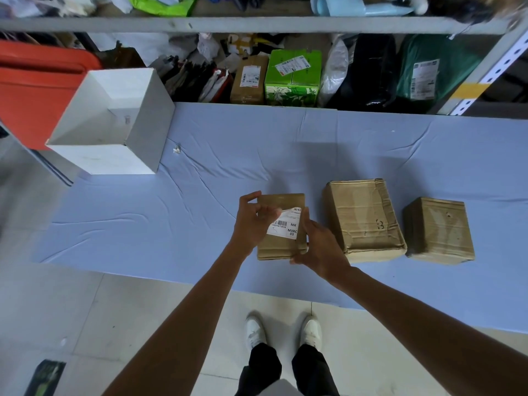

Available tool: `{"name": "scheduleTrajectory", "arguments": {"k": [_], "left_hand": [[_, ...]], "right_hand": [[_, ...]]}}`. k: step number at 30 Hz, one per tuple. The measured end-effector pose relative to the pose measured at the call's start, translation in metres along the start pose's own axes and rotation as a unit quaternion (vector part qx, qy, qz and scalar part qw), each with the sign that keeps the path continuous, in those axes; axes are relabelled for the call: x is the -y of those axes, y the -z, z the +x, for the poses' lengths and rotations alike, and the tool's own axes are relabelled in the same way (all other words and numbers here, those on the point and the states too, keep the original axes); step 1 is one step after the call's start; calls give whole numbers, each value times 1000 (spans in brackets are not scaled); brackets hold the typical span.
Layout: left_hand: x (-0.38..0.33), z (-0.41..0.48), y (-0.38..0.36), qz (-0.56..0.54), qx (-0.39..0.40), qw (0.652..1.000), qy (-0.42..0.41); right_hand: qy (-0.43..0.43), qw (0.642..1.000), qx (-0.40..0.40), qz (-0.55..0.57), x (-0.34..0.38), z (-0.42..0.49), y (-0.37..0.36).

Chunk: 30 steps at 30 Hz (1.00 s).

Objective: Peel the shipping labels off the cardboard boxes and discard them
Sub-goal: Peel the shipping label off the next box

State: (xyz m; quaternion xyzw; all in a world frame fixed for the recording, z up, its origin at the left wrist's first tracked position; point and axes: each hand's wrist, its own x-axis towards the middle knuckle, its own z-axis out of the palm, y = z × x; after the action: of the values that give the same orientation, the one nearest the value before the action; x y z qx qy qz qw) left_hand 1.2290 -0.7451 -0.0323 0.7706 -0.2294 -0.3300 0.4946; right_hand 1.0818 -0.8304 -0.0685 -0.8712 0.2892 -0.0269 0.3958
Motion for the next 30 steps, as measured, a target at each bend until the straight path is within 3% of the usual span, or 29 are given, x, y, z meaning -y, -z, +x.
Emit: {"name": "scheduleTrajectory", "arguments": {"k": [6,30], "left_hand": [[0,1,-1,-34,8,999,33],[0,-1,-1,-56,7,998,20]], "right_hand": [[-5,1000,7,-3,3,0,2],[-32,999,16,-1,7,1,5]]}}
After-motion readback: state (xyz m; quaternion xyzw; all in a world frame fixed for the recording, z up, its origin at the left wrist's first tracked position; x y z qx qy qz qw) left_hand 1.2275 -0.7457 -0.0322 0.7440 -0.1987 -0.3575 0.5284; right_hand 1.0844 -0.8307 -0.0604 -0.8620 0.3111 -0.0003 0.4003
